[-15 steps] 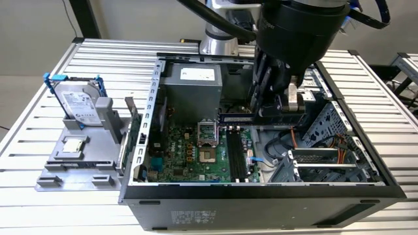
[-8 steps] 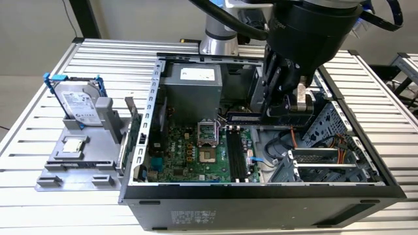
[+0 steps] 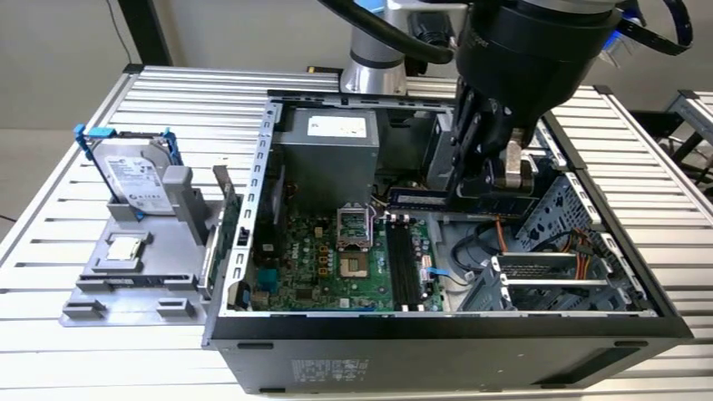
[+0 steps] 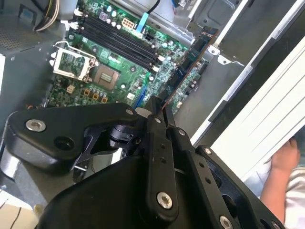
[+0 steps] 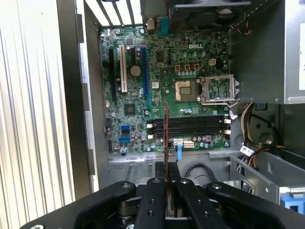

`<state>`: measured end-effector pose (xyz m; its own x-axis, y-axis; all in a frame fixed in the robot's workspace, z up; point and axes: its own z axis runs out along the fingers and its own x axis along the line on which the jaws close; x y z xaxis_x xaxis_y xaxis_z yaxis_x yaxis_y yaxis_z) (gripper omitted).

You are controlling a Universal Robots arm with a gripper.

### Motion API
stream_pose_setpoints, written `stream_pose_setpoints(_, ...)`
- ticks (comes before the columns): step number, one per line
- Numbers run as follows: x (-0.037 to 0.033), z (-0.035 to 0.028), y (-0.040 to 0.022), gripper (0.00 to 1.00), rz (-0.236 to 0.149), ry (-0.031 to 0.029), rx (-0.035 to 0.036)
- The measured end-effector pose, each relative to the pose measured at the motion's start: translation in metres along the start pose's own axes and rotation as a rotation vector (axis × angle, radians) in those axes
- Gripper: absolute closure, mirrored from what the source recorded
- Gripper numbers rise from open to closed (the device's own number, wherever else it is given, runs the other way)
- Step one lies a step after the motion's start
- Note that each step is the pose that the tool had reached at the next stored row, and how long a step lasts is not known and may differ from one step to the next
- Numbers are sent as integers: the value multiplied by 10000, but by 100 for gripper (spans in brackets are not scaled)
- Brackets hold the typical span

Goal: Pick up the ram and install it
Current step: 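Pick up the ram and move it above insertion slot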

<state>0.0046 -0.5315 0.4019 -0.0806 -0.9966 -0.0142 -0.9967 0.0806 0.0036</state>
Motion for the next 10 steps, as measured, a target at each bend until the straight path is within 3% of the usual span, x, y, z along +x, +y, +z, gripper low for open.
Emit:
stream_pose_setpoints(5,-18,0,1,100,46,-1,1)
stream_pose_setpoints(10,-142,5,11,100,47,-1,4)
